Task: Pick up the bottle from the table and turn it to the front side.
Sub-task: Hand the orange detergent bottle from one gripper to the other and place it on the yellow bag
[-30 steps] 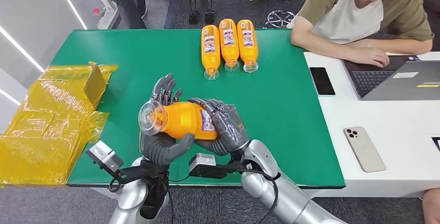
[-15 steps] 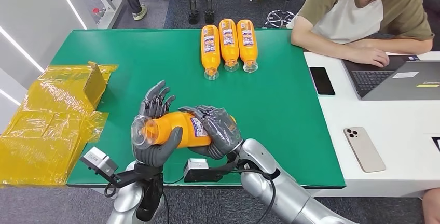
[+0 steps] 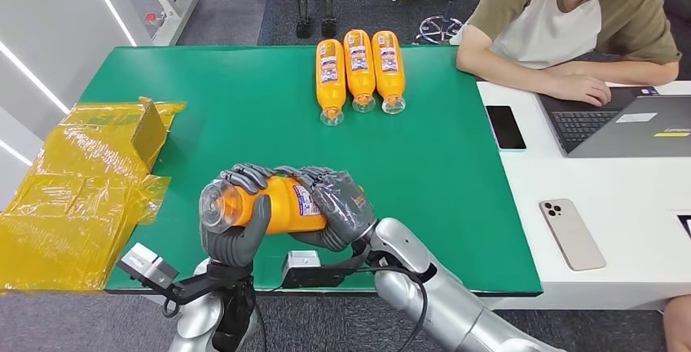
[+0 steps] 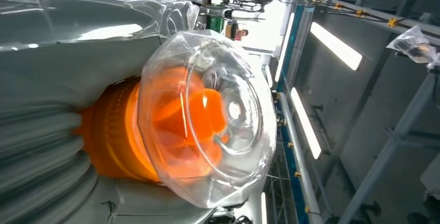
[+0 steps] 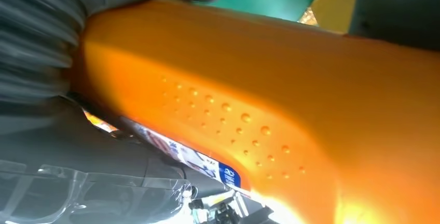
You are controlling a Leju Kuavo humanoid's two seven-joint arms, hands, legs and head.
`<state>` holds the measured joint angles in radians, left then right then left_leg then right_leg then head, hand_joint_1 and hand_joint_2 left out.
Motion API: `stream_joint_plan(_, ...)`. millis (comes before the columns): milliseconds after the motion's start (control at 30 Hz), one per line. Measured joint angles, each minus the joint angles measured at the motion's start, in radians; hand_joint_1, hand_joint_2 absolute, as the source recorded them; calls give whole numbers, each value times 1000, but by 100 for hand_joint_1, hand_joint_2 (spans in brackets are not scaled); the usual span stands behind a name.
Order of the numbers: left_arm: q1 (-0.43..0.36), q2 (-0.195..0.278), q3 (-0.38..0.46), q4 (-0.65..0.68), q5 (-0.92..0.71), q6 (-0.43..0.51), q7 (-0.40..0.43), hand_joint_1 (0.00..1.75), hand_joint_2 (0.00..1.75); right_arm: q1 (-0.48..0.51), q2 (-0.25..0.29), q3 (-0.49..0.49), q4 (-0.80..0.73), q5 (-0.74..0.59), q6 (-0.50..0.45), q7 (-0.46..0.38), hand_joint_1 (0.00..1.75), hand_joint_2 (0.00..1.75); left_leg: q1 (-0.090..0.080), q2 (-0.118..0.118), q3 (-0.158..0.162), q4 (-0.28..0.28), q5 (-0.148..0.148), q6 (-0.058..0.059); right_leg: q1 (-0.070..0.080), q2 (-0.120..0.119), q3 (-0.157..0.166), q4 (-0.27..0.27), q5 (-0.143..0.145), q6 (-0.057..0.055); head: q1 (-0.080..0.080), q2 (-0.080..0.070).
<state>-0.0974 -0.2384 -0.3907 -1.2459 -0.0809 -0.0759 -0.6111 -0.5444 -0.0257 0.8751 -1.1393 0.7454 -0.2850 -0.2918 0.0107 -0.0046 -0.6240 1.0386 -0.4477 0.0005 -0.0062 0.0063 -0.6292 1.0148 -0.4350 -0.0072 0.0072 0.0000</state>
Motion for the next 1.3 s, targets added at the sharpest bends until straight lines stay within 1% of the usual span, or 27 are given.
stream_joint_plan(67, -2, 0, 0, -2, -1, 0, 0, 175, 175, 9, 0, -1, 1, 0, -44, -1, 0, 175, 0, 0, 0, 0, 0, 0, 0, 0, 0, 0, 0, 0, 0, 0)
stream_joint_plan(167, -11, 0, 0, -7, -5, 9, 0, 175, 175, 27, 6, -11, 0, -14, -142, -17, 0, 175, 0, 0, 0, 0, 0, 0, 0, 0, 0, 0, 0, 0, 0, 0)
stream_joint_plan(267, -25, 0, 0, -12, -23, 52, 7, 175, 175, 49, 19, -27, -5, -51, -228, -41, 0, 175, 0, 0, 0, 0, 0, 0, 0, 0, 0, 0, 0, 0, 0, 0)
stream_joint_plan(300, -31, 0, 0, -14, -44, 89, 15, 175, 175, 60, 25, -34, -12, -71, -259, -52, 0, 175, 0, 0, 0, 0, 0, 0, 0, 0, 0, 0, 0, 0, 0, 0)
stream_joint_plan(333, -37, 1, 1, -17, -82, 146, 28, 175, 175, 71, 30, -43, -22, -94, -292, -65, 0, 175, 0, 0, 0, 0, 0, 0, 0, 0, 0, 0, 0, 0, 0, 0)
stream_joint_plan(433, -48, 10, 9, -23, -258, 374, 86, 175, 175, 111, 40, -75, -75, -169, -373, -117, 0, 175, 0, 0, 0, 0, 0, 0, 0, 0, 0, 0, 0, 0, 0, 0)
stream_joint_plan(567, -58, 34, 32, -27, -511, 590, 164, 175, 175, 176, 49, -107, -153, -209, -384, -166, 0, 175, 0, 0, 0, -1, 0, 0, 0, 0, 0, 0, 0, 0, 0, 0)
stream_joint_plan(633, -65, 55, 47, -25, -700, 688, 224, 175, 175, 198, 53, -111, -185, -228, -381, -178, 0, 175, 0, 0, 0, -1, 0, 0, 0, 1, 0, 0, 0, 0, 0, 0)
stream_joint_plan(700, -78, 85, 69, -14, -929, 752, 286, 175, 175, 212, 54, -111, -215, -257, -380, -184, 0, 175, 0, 0, 0, -1, 0, -1, 0, 1, 0, 0, 0, -1, 0, 0)
stream_joint_plan(767, -102, 124, 91, 14, -1094, 770, 337, 175, 175, 223, 55, -110, -244, -292, -380, -191, 0, 175, 0, 0, 0, -2, 0, -1, 0, 0, 0, 0, -1, -1, 0, 0)
stream_joint_plan(833, -134, 170, 103, 61, -1182, 771, 386, 175, 175, 231, 56, -110, -271, -326, -380, -201, 0, 175, 0, 0, 0, -2, 1, -2, 0, 0, 0, 1, 0, -1, 0, 0)
stream_joint_plan(967, -215, 265, 118, 181, -1291, 771, 443, 175, 175, 238, 58, -110, -310, -377, -381, -221, 0, 175, 1, 1, 1, -2, 2, -3, 0, 1, -1, 2, 0, -1, 0, 0)
stream_joint_plan(1067, -303, 327, 119, 313, -1337, 771, 464, 175, 175, 237, 61, -110, -328, -410, -383, -239, 0, 175, 1, 1, 1, -2, 4, -4, 0, 1, -1, 2, 1, -2, 0, 0)
stream_joint_plan(1167, -375, 370, 119, 421, -1335, 771, 457, 175, 175, 237, 67, -110, -339, -419, -384, -244, 0, 175, 1, 2, 1, -2, 4, -4, 0, 2, -1, 3, 2, -4, 0, 0)
stream_joint_plan(1300, -420, 394, 119, 502, -1344, 770, 460, 175, 175, 236, 70, -110, -347, -421, -384, -246, 0, 175, 0, 2, 1, -2, 4, -4, 0, 2, -2, 2, 2, -4, 0, 0)
